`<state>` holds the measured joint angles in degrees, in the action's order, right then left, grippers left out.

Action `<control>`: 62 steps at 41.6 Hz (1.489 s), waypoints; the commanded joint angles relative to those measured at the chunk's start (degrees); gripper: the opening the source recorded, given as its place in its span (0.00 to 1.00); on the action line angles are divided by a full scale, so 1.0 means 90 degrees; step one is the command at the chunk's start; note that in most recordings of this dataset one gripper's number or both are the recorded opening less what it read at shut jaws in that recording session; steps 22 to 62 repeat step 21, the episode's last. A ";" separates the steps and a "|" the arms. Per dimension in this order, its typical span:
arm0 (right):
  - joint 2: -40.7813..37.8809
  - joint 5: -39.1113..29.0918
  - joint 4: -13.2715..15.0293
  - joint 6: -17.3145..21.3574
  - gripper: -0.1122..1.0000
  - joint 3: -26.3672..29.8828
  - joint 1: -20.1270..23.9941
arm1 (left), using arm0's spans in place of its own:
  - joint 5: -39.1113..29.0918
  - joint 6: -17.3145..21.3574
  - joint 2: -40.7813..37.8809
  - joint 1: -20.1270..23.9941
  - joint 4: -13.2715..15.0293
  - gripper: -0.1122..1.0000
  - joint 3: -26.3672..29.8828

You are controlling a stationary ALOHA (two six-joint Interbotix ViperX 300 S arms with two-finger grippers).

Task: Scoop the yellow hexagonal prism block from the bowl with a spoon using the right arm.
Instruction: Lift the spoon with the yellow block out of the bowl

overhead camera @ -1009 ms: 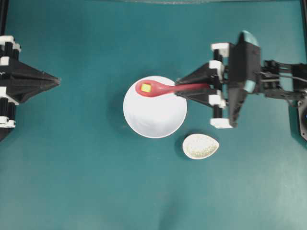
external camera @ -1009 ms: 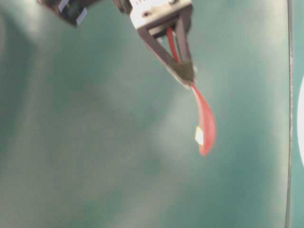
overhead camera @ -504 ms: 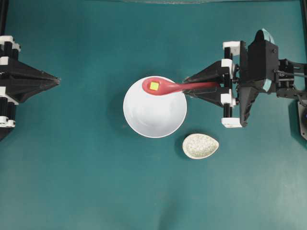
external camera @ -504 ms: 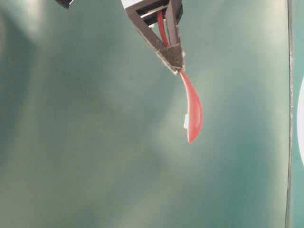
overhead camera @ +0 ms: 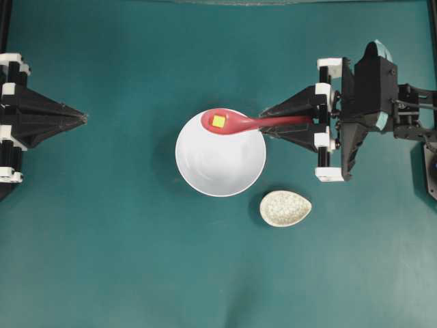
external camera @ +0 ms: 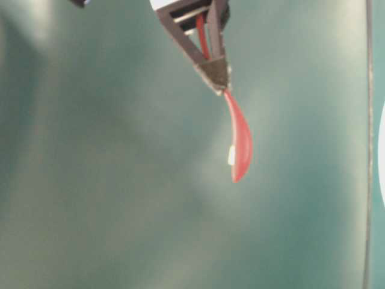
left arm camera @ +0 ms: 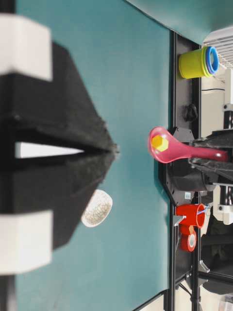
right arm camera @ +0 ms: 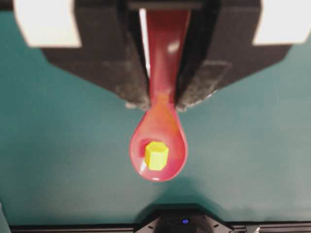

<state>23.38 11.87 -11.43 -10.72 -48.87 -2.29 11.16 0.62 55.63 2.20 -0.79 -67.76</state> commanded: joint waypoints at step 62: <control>0.0078 0.0127 -0.0010 0.0039 0.32 0.0068 0.0010 | 0.0020 0.0010 -0.0029 0.0000 -0.0010 0.10 0.0117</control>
